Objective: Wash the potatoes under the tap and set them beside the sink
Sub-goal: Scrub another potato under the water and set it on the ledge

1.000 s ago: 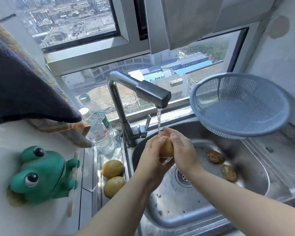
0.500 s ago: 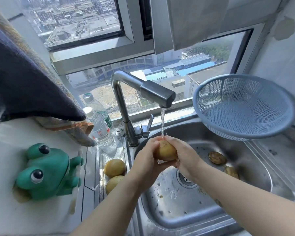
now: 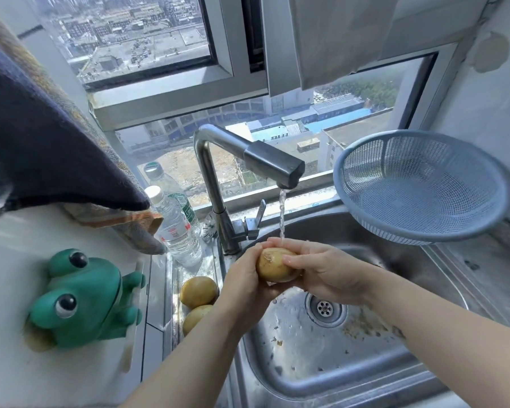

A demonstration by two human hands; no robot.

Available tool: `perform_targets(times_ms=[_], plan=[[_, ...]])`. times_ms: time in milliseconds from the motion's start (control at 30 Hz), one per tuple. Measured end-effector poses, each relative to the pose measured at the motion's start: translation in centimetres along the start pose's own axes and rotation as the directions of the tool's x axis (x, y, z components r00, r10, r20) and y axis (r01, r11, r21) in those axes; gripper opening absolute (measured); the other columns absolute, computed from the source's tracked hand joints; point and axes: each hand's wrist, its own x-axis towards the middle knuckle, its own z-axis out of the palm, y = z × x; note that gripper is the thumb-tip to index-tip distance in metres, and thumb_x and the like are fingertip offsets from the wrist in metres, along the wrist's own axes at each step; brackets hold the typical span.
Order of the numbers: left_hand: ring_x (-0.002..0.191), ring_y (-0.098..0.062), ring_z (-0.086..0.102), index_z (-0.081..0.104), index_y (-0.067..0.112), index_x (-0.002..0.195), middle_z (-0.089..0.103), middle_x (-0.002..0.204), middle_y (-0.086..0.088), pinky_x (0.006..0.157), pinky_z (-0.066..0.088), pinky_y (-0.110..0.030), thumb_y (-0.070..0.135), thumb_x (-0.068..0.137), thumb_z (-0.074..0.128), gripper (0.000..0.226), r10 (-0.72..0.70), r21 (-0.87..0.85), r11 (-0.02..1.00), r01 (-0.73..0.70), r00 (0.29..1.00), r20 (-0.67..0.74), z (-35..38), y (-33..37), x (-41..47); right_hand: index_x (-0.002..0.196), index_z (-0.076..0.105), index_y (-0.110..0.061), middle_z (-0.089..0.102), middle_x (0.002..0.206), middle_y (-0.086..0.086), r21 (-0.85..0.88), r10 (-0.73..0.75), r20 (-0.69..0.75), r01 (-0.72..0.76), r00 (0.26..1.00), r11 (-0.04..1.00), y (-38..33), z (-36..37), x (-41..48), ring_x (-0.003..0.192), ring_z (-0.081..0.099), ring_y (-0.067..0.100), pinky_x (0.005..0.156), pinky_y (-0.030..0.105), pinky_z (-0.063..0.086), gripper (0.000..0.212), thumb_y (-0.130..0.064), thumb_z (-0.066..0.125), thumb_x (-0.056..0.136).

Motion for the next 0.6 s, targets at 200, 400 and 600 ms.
perform_targets(times_ms=[200, 400, 600], plan=[[0.081, -0.022, 0.07, 0.069, 0.012, 0.09, 0.073, 0.088, -0.011, 0.074, 0.059, -0.041, 0.019, 0.097, 0.048, 0.023, 0.018, 0.028, 0.999, -0.018, 1.0, 0.01, 0.0, 0.2, 0.1, 0.123, 0.057, -0.007, 0.06, 0.12, 0.014, 0.072, -0.002, 0.023, 0.0, 1.0, 0.997, 0.2, -0.4, 0.5, 0.109, 0.058, 0.024, 0.095, 0.041, 0.047, 0.038, -0.01, 0.05, 0.086], [0.098, -0.03, 0.067, 0.069, 0.007, 0.102, 0.068, 0.107, -0.018, 0.074, 0.059, -0.04, 0.016, 0.097, 0.045, 0.026, 0.127, 0.167, 0.978, -0.122, 0.992, -0.017, 1.0, 0.1, 0.0, 0.117, 0.065, -0.01, 0.065, 0.117, 0.02, -0.175, -0.087, -0.256, 0.043, 0.963, 0.984, 0.9, 0.6, 1.7, 0.107, 0.061, 0.029, 0.101, 0.049, 0.043, 0.03, -0.023, 0.063, 0.089], [0.094, -0.035, 0.066, 0.058, -0.005, 0.111, 0.065, 0.106, -0.028, 0.07, 0.059, -0.042, 0.016, 0.099, 0.04, 0.03, 0.09, 0.136, 0.987, -0.079, 0.993, -0.073, 0.7, 0.1, 0.3, 0.12, 0.061, -0.015, 0.065, 0.113, 0.017, -0.227, -0.011, -0.188, -0.033, 0.982, 0.973, 0.1, 0.2, 1.4, 0.102, 0.062, 0.025, 0.101, 0.045, 0.046, 0.047, -0.013, 0.074, 0.075]])
